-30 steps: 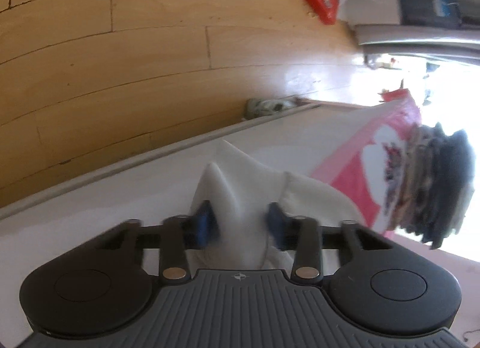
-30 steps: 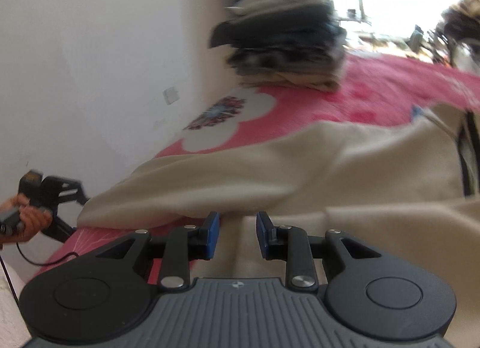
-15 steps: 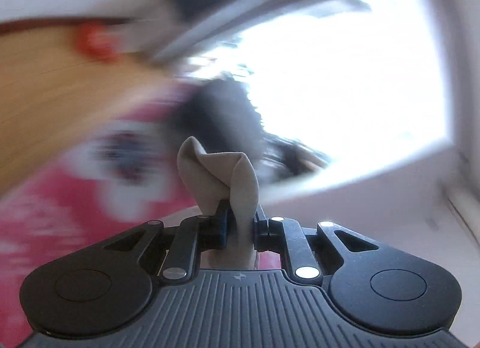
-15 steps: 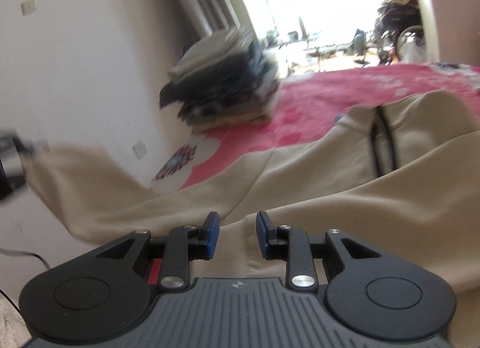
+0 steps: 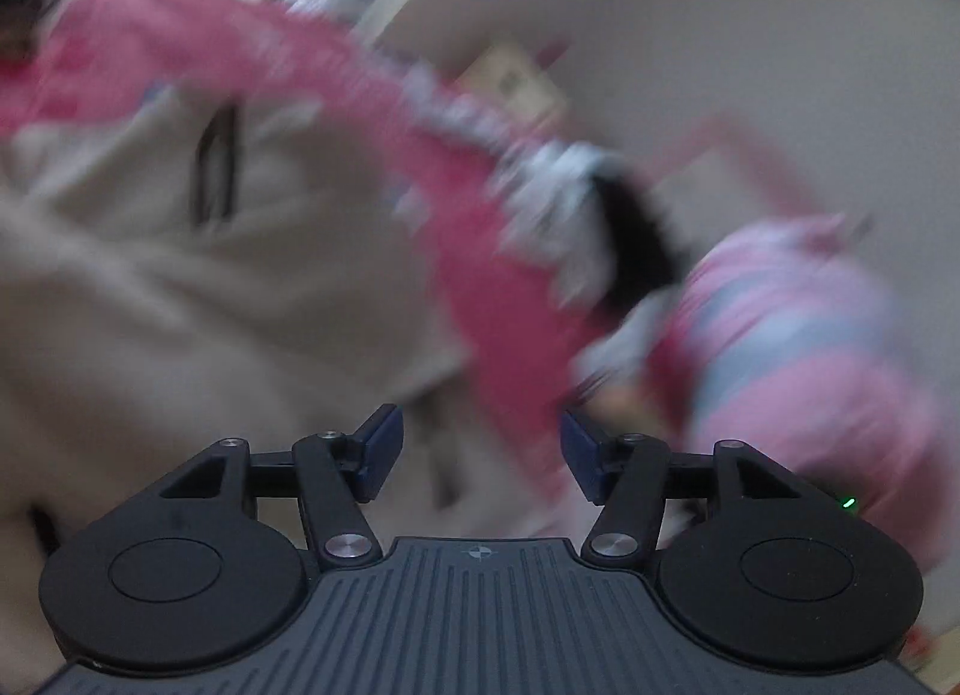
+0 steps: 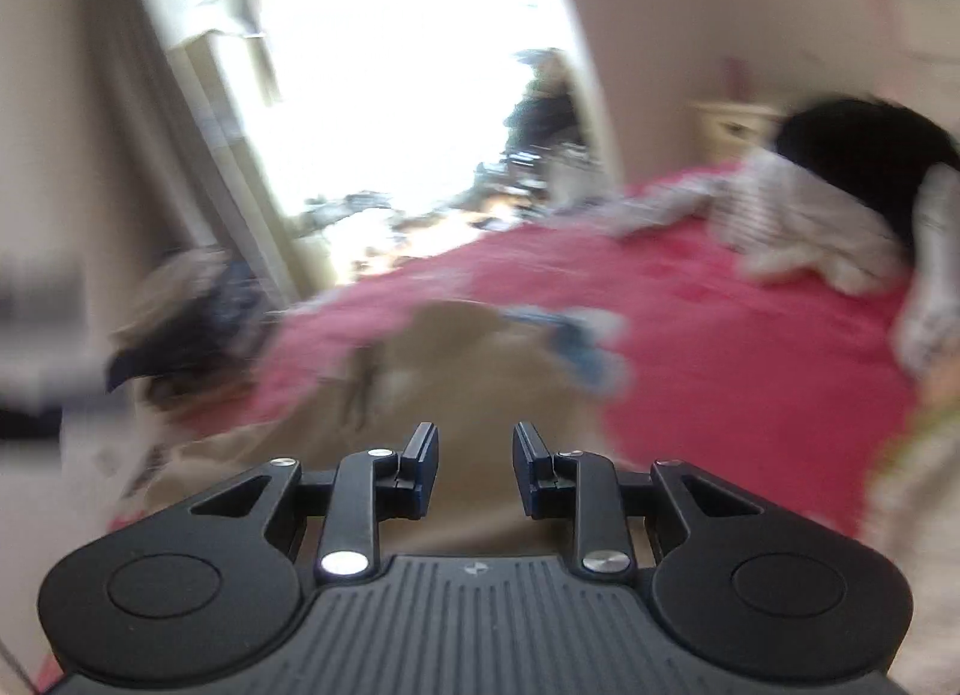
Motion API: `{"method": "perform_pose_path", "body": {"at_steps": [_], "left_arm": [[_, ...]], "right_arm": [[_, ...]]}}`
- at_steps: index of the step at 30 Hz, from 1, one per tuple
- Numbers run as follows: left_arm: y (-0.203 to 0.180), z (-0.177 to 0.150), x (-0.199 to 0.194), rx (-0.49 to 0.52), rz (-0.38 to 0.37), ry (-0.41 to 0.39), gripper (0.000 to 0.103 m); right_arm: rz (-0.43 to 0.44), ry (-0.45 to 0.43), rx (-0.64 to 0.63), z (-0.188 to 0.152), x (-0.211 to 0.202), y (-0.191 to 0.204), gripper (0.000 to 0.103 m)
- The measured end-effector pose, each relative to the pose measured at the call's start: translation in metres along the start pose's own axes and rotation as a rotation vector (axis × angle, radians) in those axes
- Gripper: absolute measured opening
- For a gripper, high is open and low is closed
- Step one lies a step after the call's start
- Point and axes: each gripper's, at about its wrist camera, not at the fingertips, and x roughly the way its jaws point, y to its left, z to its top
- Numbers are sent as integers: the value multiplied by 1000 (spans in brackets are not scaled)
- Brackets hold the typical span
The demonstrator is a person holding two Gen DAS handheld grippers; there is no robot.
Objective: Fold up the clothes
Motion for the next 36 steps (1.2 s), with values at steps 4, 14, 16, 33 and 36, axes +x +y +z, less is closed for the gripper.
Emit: {"method": "perform_pose_path", "body": {"at_steps": [4,14,16,33,36], "left_arm": [[32,-15,-7,65,137,-15,58],[165,27,-69,-148,507,-291,58],[194,33,-69,-224,520,-302,58],[263,21,-63,-307,316,-122,52],[266,20,-64,-314,307,-116,52]], "right_arm": [[-72,24,52,-7,-4,-38,32],[128,91,-135,7,49,53,32],[217,105,-222,15,68,95,34],[403,448,-1163,-78,272,378,28],[337,516,-1189,-84,290,373,11]]}}
